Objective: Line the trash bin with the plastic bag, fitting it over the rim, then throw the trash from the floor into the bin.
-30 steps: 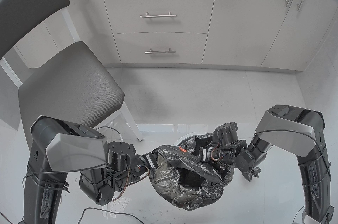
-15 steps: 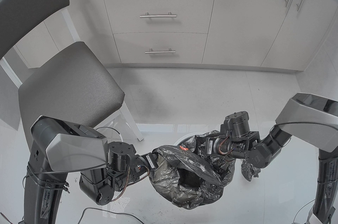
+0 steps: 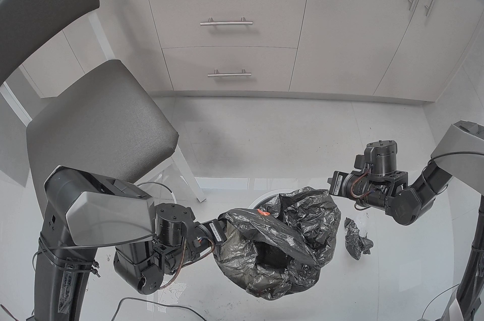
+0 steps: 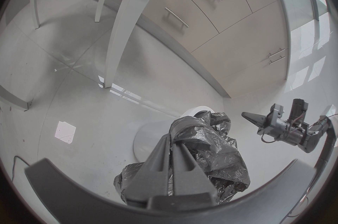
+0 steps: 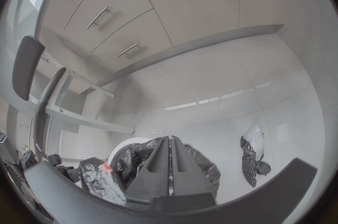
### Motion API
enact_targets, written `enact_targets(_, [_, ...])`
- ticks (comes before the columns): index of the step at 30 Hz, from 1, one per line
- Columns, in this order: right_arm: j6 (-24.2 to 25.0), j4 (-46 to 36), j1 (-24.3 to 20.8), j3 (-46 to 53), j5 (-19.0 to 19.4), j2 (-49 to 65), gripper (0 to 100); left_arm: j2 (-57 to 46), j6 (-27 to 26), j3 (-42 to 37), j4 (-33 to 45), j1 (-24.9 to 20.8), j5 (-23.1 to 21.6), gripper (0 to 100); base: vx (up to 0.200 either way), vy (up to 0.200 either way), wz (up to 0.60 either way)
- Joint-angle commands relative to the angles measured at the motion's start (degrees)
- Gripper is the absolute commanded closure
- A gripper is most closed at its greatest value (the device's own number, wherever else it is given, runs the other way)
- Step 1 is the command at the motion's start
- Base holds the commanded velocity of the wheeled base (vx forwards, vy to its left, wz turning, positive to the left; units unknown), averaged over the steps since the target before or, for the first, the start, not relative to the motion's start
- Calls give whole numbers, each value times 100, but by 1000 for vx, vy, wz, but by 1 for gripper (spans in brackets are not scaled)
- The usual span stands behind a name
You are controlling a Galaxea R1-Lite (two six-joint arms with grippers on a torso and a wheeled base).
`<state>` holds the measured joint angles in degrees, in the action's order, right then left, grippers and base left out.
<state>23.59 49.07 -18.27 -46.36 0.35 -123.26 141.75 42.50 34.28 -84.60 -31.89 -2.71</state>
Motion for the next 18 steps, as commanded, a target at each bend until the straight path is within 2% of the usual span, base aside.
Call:
enact_targets(1, [-100,244,324,-374,0,-620,100,2,-5,0,-4,-1,-2,100,0,0,0])
enact_targets(7, [-197,209,421,-910,9,-1183,100,10,-5,0,-4,-1,-2,100,0,0,0])
enact_targets(18, [-197,50,377,-1147,9,-1464,100,28,-75,0,-4,-1,-2,100,0,0,0])
